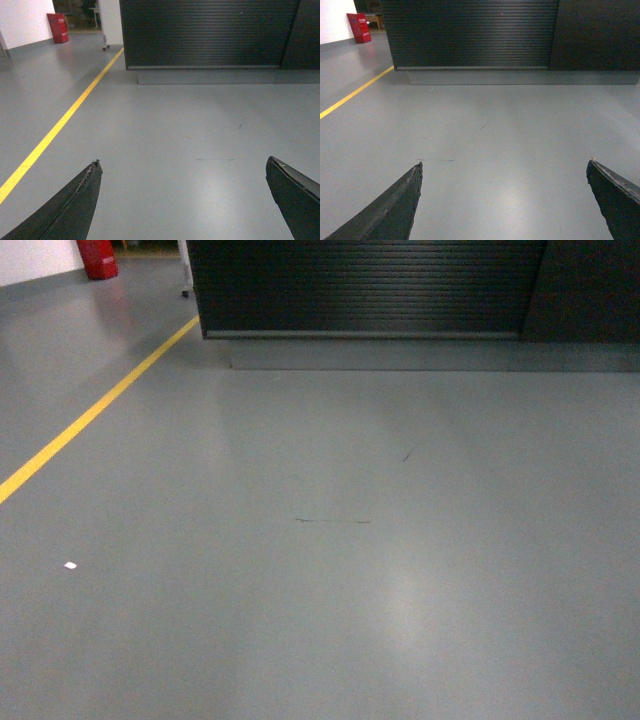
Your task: Place dark red mango on scale at checkout
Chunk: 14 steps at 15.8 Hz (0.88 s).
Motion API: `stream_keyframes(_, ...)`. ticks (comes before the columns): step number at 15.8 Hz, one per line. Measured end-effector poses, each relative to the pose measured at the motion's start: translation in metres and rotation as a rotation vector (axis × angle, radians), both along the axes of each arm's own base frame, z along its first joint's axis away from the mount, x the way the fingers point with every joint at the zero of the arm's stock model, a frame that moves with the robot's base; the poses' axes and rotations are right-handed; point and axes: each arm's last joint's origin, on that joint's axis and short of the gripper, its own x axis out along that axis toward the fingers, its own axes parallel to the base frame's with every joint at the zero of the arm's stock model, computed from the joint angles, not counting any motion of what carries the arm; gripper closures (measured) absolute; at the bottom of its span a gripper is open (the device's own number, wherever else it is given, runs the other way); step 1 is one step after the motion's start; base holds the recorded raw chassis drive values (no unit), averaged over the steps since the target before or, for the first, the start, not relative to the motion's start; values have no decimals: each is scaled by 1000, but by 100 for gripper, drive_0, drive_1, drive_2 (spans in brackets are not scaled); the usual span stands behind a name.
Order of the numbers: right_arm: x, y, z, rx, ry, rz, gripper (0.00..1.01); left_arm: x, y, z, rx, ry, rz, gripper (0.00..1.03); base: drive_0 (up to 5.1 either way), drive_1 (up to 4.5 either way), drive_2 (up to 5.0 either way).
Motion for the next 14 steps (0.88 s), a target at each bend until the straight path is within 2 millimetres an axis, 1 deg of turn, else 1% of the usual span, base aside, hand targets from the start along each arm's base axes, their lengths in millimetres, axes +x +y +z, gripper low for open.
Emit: stream_keyframes(14, 0, 0, 0, 0, 0, 0, 3, 0, 0, 0, 0, 0, 0, 5, 0, 0, 0)
